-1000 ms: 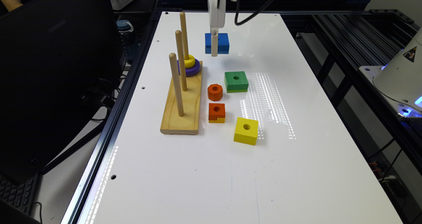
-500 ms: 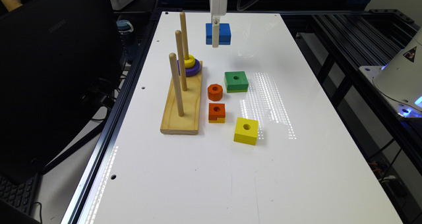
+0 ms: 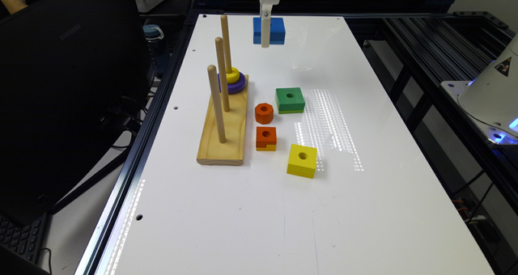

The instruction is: Pick up blue block.

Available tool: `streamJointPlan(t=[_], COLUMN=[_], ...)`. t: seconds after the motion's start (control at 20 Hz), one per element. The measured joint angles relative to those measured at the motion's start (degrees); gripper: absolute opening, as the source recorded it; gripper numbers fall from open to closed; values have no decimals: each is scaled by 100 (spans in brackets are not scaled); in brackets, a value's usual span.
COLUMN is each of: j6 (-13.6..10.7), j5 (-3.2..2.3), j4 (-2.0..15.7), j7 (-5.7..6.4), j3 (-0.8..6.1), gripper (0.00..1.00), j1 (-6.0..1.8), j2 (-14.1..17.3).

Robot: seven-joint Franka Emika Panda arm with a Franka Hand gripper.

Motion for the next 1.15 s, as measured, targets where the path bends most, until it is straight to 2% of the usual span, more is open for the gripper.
streamJointPlan(t=[0.35,0.65,0.95,1.15], j6=[-2,-168,-187,-466], j5=[2,66,75,133], j4=[0,7,20,75], j7=[0,-39,-47,-87], j3=[0,4,5,8], gripper=[0,0,0,0], j1=[-1,-1,-1,0], j2=[-9,-196,-224,-467])
